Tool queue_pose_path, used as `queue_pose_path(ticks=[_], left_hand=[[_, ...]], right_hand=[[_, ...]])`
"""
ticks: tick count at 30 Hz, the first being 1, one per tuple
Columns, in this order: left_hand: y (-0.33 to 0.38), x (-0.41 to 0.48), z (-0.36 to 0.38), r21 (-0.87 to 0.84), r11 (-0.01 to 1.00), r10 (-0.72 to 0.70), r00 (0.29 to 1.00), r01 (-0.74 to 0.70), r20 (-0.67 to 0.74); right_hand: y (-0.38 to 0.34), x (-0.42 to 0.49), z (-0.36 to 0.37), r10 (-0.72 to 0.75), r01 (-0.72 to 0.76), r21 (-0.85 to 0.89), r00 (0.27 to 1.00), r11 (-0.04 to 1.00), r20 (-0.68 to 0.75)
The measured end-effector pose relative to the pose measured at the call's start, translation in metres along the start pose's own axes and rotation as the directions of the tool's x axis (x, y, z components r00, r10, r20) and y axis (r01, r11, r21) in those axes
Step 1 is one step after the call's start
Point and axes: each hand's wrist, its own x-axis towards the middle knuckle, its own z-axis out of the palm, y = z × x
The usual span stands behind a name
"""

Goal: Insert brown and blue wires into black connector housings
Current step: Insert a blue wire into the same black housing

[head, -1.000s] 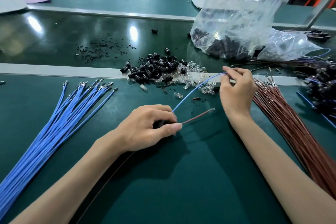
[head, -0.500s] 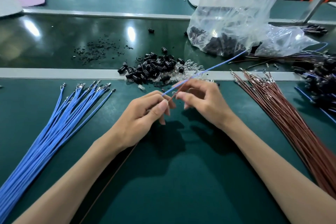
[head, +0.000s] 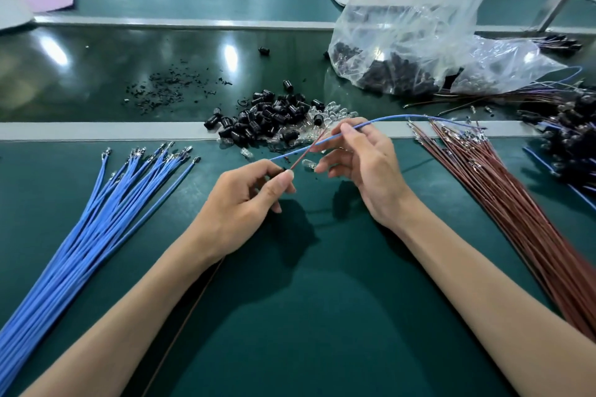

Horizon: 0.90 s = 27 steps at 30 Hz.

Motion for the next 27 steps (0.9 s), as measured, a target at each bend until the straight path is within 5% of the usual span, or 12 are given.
queue_pose_path(ticks=[4,9,15,27], left_hand=[[0.001,-0.002,0.002,0.053,0.999,0.008,0.999,-0.01,0.046],[-0.001,-0.001,0.0,0.014,1.0,-0.027,0.997,0.028,-0.067],[-0.009,0.002,-0.001,0.048,0.995,-0.083,0.984,0.092,-0.155],[-0.009,0.001,-0.001,0.061,0.997,-0.04,0.993,0.047,-0.112]], right_hand=[[0.002,-0.003,0.0,-0.025,0.031,-0.106,0.998,0.994,0.06],[0.002,0.002,-0.005,-0.011,0.02,0.113,0.997,0.993,-0.081],[0.003,0.002,-0.006,-0.034,0.047,0.127,0.994,0.991,-0.101],[0.004,-0.002,0.0,-0.073,0.07,-0.108,0.997,0.992,-0.02]])
